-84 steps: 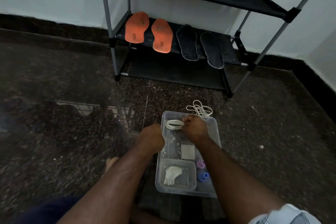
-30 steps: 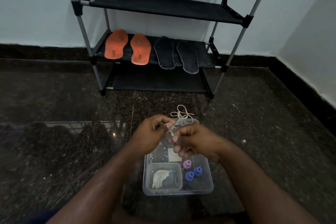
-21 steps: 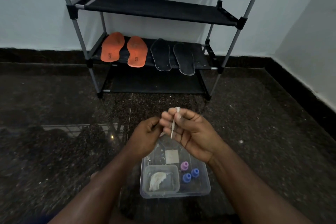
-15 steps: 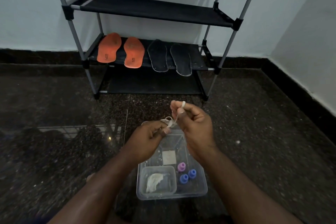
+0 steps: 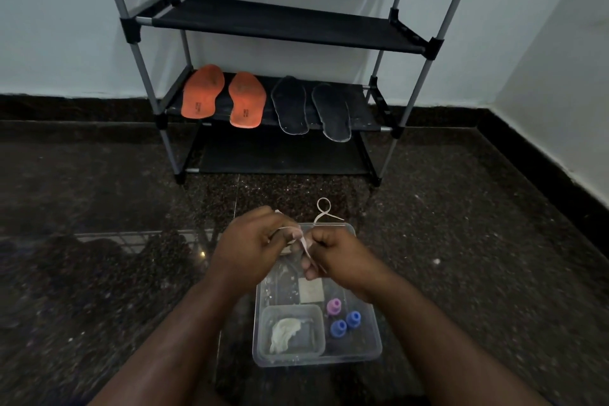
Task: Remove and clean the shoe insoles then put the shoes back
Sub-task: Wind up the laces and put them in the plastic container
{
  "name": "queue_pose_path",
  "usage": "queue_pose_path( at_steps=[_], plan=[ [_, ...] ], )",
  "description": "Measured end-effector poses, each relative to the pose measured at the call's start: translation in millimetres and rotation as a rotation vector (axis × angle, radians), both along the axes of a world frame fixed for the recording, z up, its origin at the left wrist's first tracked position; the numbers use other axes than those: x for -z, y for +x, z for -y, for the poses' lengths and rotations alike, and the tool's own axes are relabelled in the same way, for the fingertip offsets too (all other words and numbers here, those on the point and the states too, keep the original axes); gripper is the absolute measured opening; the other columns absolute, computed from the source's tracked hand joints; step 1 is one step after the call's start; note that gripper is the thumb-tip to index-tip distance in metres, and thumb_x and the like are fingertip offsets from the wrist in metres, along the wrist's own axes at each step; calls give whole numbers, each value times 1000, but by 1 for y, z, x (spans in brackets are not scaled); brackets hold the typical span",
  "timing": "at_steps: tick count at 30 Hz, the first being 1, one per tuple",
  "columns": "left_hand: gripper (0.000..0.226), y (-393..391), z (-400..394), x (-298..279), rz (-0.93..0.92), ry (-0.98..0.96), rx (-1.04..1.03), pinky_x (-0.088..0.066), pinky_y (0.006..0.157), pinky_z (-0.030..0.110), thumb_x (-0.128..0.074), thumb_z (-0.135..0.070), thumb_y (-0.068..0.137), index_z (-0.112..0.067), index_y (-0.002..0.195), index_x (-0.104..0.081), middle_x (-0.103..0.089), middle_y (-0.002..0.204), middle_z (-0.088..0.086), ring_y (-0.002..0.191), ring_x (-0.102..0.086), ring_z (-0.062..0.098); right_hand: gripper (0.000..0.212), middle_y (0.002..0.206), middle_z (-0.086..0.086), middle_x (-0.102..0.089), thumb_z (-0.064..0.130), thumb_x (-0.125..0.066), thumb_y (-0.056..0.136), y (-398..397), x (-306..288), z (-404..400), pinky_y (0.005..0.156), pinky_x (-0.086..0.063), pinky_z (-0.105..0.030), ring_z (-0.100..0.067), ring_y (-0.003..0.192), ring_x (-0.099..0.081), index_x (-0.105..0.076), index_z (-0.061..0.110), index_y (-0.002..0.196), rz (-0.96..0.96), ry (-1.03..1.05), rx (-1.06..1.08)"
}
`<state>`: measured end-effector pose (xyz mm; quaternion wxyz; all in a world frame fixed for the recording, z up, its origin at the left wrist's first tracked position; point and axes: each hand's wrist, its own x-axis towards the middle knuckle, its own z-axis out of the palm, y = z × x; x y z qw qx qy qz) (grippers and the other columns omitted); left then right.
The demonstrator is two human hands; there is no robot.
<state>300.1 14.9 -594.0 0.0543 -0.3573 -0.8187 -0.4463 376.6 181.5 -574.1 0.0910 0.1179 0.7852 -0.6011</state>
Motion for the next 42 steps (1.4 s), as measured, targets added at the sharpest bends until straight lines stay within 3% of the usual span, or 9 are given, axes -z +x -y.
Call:
queue_pose_path(
  at_steps=[5, 10, 18, 23, 27, 30, 34, 39, 42],
  plan=[
    [20, -4, 3, 0, 82, 110, -60, -53, 80, 36, -58, -44, 91, -34, 93, -75, -68, 90, -15, 90, -65, 7, 25, 80, -9, -63, 11, -43, 102, 6, -17, 0, 89, -53, -49, -17, 69, -60, -65, 2, 106, 133, -519, -49],
    [11, -4, -2, 4, 133, 106, -59, -54, 85, 37, -62, -32, 95, -34, 96, -73, -69, 95, -21, 95, -65, 2, 24, 102, -19, -69, 11, -50, 99, 9, -23, -7, 84, -57, -38, -26, 90, -68, -63, -3, 113, 120, -702, -66],
    [14, -2, -3, 0, 225, 129, -55, -55, 82, 34, -60, -25, 99, -28, 95, -73, -71, 94, -16, 93, -67, 3, 17, 93, -17, -72, 8, -57, 94, 6, -19, -7, 89, -55, -41, -28, 92, -68, -67, 0, 106, 83, -565, 63],
    [17, -1, -8, -8, 628, 268, 42, -49, 64, 34, -54, -31, 97, -30, 101, -71, -71, 89, -2, 70, -63, 17, 18, 106, -18, -72, 2, -56, 95, 0, -19, -2, 96, -53, -43, -29, 105, -68, -68, -2, 107, -62, -474, 222],
    [38, -1, -8, -8, 764, 223, 88, -52, 71, 38, -48, -59, 95, -41, 125, -62, -67, 116, -9, 91, -68, 18, 22, 105, -21, -71, -1, -53, 95, 2, -27, -4, 89, -57, -39, -28, 99, -69, -65, -3, 113, -93, -581, 172],
    [44, 3, -9, -11, 697, 214, 99, -60, 74, 39, -47, -55, 93, -37, 131, -58, -58, 128, -7, 104, -66, 17, 23, 101, -20, -71, 0, -52, 94, 5, -31, -5, 80, -59, -35, -27, 92, -70, -64, -2, 114, -53, -745, 94],
    [33, 5, -10, -15, 694, 213, 135, -57, 69, 23, -48, -35, 99, -35, 130, -58, -69, 106, -18, 86, -67, -1, 25, 90, -13, -69, 4, -53, 93, 7, -35, -6, 71, -59, -30, -21, 78, -69, -66, 1, 114, -3, -868, 4],
    [27, 13, -16, -15, 579, 105, 228, -48, 71, 13, -52, 1, 99, -19, 95, -70, -73, 78, -16, 75, -64, -6, 23, 91, -12, -69, 7, -52, 92, 8, -40, 1, 75, -60, -34, -24, 85, -72, -67, 2, 109, -26, -1012, 17],
    [28, 17, -21, -13, 513, -27, 224, -47, 60, 28, -51, -23, 97, -18, 76, -67, -68, 66, -6, 60, -58, 2, 19, 107, -18, -70, 3, -50, 93, 3, -38, 10, 92, -56, -40, -31, 105, -68, -64, 1, 106, -202, -1068, 229]
  ],
)
